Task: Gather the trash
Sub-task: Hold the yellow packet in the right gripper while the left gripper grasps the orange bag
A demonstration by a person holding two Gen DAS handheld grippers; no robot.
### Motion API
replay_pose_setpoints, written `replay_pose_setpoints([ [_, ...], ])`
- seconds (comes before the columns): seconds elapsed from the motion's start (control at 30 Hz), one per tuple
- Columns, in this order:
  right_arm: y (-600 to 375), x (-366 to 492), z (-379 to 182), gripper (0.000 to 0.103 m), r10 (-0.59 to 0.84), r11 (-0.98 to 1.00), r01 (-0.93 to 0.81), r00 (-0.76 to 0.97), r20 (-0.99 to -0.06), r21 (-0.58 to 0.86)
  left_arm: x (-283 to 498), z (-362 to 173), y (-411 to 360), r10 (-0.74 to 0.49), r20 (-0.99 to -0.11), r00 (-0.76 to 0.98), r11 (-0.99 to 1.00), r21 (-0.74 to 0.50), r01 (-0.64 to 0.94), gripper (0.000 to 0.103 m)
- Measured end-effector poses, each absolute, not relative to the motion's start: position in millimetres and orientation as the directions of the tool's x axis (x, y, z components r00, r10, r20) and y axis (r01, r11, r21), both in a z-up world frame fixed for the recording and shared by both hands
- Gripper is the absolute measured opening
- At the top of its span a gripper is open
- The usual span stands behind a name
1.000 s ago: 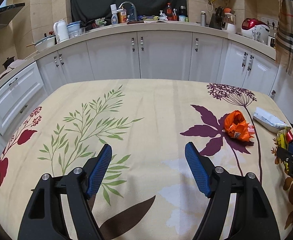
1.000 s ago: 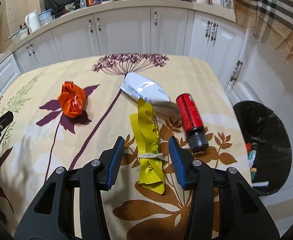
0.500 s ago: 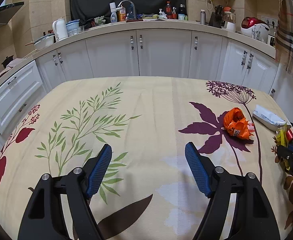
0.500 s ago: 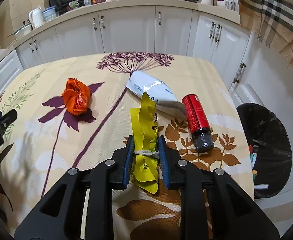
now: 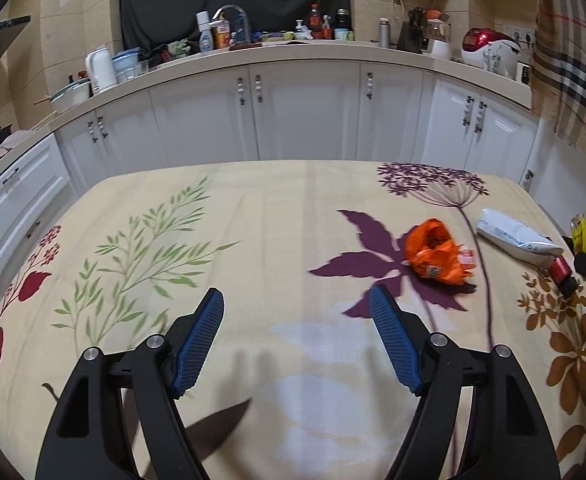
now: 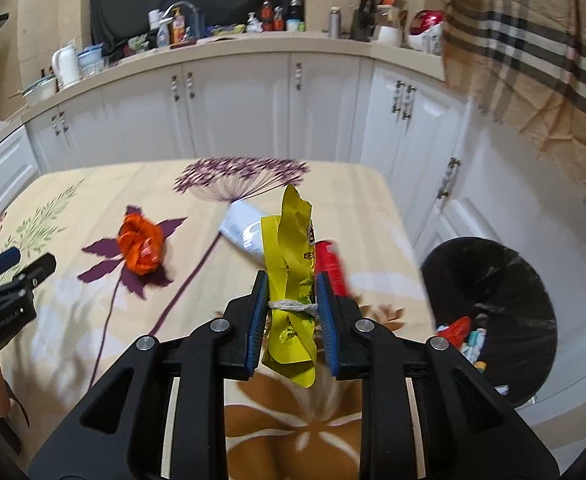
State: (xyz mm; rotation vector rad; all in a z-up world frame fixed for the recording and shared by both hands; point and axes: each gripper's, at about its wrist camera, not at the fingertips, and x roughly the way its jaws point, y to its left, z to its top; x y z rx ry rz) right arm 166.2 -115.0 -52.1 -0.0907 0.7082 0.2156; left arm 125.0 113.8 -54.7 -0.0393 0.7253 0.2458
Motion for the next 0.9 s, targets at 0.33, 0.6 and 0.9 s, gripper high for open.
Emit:
replay_pose_setpoints([
  [0.33, -169, 178, -46, 0.024, 0.092, 0.993, -0.118, 0.773, -0.628, 0.001, 153, -50, 68, 0.149, -0.655, 0.741, 0.987, 0.056, -0.150, 0.073],
  [0.6, -196, 185, -54, 0.024, 0.071, 0.997, -0.073, 0.770, -0.635, 0.023, 187, -57, 35, 0.116, -0.675, 0.729, 0.993, 0.069, -0.095, 0.074],
  [0.9, -215, 190, -66, 0.024, 0.062, 0.998, -0.046, 0.760, -0.647, 0.042, 216, -75, 35, 0.120, -0.732, 0.671, 0.991, 0.053, -0.119, 0.075],
])
